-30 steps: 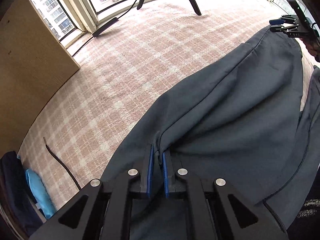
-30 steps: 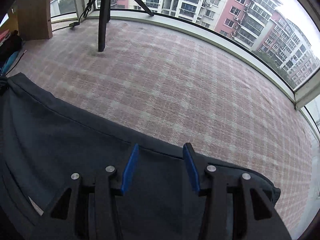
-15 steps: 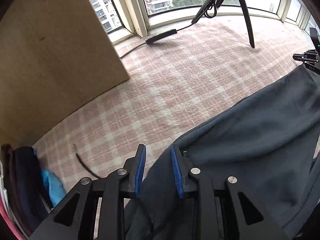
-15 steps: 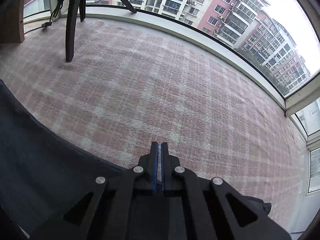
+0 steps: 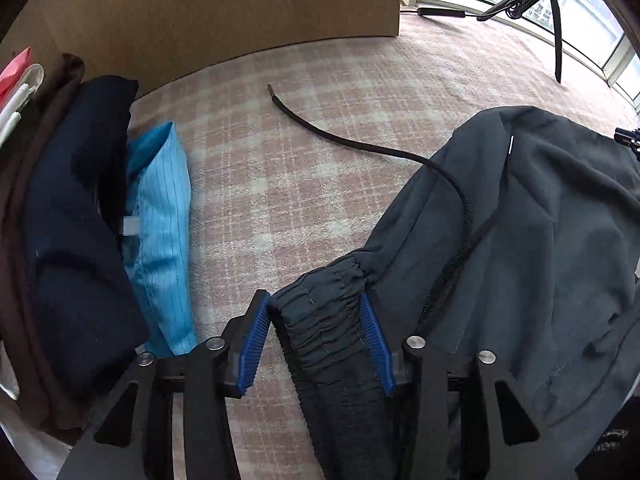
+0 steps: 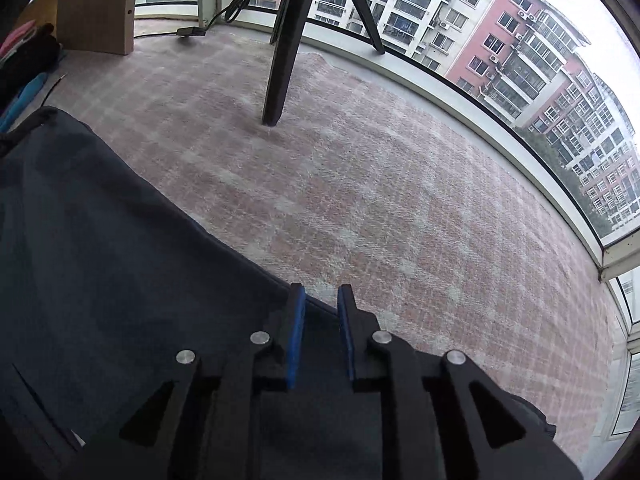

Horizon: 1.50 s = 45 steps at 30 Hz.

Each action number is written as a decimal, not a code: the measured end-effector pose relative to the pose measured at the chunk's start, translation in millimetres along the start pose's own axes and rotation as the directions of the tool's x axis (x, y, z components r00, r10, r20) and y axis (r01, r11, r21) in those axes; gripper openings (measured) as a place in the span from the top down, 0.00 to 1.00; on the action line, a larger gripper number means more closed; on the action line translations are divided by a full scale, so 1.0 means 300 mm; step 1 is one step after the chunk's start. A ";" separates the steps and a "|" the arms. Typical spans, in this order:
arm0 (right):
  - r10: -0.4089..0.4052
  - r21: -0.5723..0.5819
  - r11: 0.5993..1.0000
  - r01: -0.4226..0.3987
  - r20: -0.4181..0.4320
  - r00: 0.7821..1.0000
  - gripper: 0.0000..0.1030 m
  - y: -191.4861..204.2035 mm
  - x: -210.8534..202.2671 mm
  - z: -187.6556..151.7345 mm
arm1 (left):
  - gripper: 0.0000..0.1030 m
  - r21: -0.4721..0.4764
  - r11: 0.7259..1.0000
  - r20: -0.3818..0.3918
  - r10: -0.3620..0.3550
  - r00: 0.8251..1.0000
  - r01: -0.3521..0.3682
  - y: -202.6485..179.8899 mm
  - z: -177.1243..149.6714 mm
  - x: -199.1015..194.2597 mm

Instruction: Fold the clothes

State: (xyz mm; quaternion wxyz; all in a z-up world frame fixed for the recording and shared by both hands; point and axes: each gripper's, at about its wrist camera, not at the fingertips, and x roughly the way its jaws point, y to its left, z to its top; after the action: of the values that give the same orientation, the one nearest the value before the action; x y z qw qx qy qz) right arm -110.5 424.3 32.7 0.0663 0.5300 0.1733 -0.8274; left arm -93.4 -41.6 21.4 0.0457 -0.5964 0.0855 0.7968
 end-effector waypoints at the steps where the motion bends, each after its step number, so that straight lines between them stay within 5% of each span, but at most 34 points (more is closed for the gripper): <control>1: -0.008 -0.017 1.000 0.008 -0.006 1.000 0.83 0.016 0.007 -0.008 | 0.72 0.002 1.000 0.021 0.016 1.000 -0.016 -0.006 -0.001 -0.008; 3: -0.035 -0.033 0.999 0.034 -0.014 0.999 0.83 0.031 0.018 -0.017 | 0.84 -0.011 1.000 0.049 0.007 0.999 -0.007 -0.005 0.008 -0.045; 6: -0.047 -0.008 0.999 0.047 -0.029 0.998 0.83 0.025 0.029 -0.026 | 0.82 -0.064 0.990 0.062 0.126 0.990 -0.123 0.048 0.033 -0.064; 8: -0.052 0.031 0.998 0.053 -0.021 0.998 0.83 0.005 0.002 -0.036 | 0.77 -0.093 0.986 -0.011 0.136 0.991 -0.136 0.085 0.035 -0.025; 11: -0.041 0.097 0.995 0.039 0.025 0.999 0.83 -0.046 -0.112 -0.087 | 0.79 -0.085 0.967 -0.009 0.239 0.971 -0.239 0.080 0.014 -0.056; 16: -0.088 0.299 0.953 0.056 0.094 0.992 0.65 -0.272 -0.324 -0.281 | 0.65 -0.044 0.981 0.100 0.194 0.976 -0.190 -0.028 -0.031 -0.235; 24: -0.212 0.699 0.687 0.197 -0.067 0.975 0.65 -0.751 -0.466 -0.760 | 0.58 0.199 0.978 0.171 0.020 0.985 -0.054 -0.369 0.055 -0.363; 26: -0.170 0.755 0.638 0.150 -0.052 0.984 0.65 -0.771 -0.520 -0.897 | 0.58 0.249 0.968 0.169 -0.019 0.985 -0.024 -0.457 0.048 -0.381; 31: -0.200 0.821 0.538 0.193 -0.098 0.975 0.65 -0.673 -0.605 -1.238 | 0.51 0.312 0.950 0.143 -0.023 0.989 -0.023 -0.571 -0.088 -0.408; 35: -0.152 0.899 0.384 0.208 -0.161 0.975 0.64 -0.610 -0.575 -1.511 | 0.51 0.170 0.985 0.082 -0.017 0.996 0.003 -0.503 -0.250 -0.402; 38: -0.093 0.938 0.310 0.157 -0.134 0.987 0.64 -0.573 -0.533 -1.613 | 0.51 0.007 1.000 0.054 0.021 0.998 -0.021 -0.397 -0.387 -0.401; 45: -0.083 0.965 0.232 0.121 -0.104 0.991 0.56 -0.533 -0.521 -1.643 | 0.47 -0.307 0.952 -0.017 0.002 1.000 -0.007 -0.187 -0.676 -0.355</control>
State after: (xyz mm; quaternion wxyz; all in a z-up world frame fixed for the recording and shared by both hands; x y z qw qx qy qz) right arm 330.7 737.6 21.5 -0.3309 0.4581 -0.3385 -0.7523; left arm 137.8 -22.0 63.4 -0.0500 -0.6025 -0.0378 0.7957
